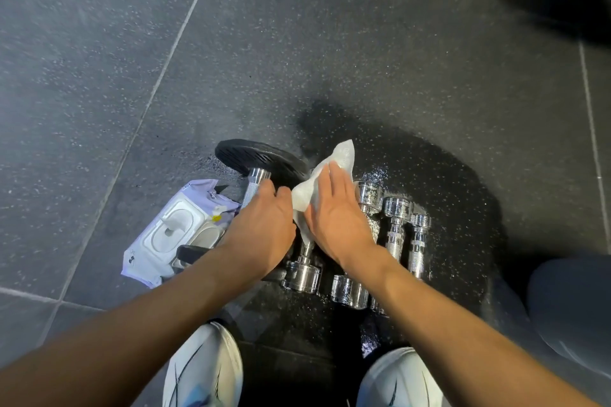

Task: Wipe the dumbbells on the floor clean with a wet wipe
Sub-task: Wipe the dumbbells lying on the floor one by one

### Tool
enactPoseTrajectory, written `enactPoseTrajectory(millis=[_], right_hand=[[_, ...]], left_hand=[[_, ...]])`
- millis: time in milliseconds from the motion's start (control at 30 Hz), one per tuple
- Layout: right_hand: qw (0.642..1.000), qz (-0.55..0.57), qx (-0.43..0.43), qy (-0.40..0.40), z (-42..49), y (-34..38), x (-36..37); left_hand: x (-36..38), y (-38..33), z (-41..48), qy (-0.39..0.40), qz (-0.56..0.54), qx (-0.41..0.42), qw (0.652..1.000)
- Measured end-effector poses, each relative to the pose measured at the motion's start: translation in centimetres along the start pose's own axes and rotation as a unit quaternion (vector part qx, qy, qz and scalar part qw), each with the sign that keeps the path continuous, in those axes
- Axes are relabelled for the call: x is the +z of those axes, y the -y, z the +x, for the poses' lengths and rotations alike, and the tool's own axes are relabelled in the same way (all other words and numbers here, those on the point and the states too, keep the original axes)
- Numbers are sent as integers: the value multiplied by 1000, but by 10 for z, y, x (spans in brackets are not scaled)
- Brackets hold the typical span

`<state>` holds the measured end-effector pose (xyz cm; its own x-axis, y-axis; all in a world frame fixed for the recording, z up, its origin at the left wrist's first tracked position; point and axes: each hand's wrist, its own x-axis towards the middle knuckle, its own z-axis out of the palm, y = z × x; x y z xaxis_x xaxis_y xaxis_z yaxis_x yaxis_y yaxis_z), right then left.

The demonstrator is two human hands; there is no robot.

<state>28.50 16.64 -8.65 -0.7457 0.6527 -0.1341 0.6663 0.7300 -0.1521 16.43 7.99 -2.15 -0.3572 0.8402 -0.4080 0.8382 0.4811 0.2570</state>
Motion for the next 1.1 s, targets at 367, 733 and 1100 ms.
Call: enactPoseTrajectory(millis=[367,733,1100], right_hand=[[980,29,-27,195,57,-24,-18],[990,-57,-32,125,3,-1,-12],[981,122,-90,122,-63,8,23]], left_hand=[[13,8,10,155,-41,104,982],[13,9,5,198,55,209,956],[-8,4,3,266,103,217,933]])
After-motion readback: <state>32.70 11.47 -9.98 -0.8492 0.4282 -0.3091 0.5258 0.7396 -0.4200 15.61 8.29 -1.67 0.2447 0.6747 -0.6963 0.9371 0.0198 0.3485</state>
